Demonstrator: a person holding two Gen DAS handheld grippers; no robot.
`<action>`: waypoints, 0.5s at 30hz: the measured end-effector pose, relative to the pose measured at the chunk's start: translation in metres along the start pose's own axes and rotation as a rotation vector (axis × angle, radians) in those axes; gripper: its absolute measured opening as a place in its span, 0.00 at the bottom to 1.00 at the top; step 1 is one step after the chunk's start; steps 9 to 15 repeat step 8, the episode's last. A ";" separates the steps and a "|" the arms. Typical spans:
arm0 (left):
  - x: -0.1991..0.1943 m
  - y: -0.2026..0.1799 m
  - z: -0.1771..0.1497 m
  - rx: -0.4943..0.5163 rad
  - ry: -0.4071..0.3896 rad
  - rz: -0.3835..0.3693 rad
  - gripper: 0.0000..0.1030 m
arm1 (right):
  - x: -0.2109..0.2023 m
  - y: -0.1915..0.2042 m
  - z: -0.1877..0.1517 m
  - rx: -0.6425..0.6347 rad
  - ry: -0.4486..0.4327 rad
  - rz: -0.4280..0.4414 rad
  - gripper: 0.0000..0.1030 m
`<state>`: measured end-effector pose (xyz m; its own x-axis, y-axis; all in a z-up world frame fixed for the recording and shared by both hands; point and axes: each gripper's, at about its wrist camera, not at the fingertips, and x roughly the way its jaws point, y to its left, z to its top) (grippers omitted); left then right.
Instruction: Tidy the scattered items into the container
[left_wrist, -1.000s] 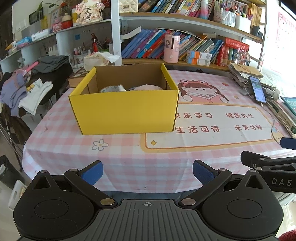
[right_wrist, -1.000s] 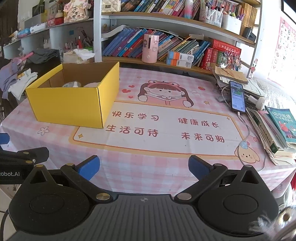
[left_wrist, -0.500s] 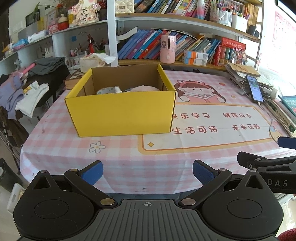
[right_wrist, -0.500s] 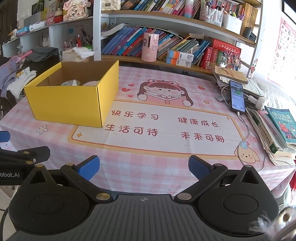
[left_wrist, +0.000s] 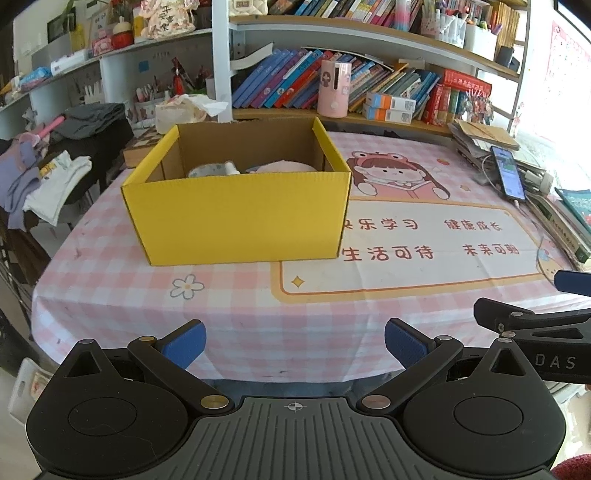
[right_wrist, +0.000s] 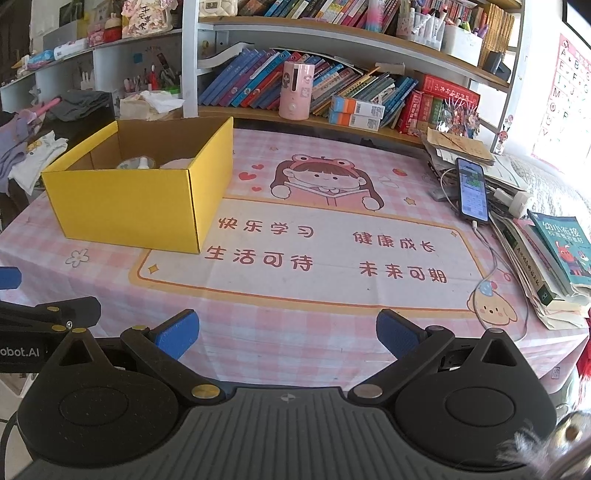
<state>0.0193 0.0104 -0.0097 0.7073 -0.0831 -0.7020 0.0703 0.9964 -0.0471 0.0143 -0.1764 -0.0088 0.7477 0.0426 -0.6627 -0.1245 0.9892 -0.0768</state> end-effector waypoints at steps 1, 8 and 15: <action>0.000 0.000 0.000 -0.002 0.000 -0.008 1.00 | 0.001 0.000 0.000 0.001 0.001 -0.001 1.00; 0.005 -0.001 0.000 -0.004 0.012 -0.006 1.00 | 0.005 0.002 0.002 0.000 0.015 -0.002 1.00; 0.005 -0.001 0.000 -0.004 0.012 -0.006 1.00 | 0.005 0.002 0.002 0.000 0.015 -0.002 1.00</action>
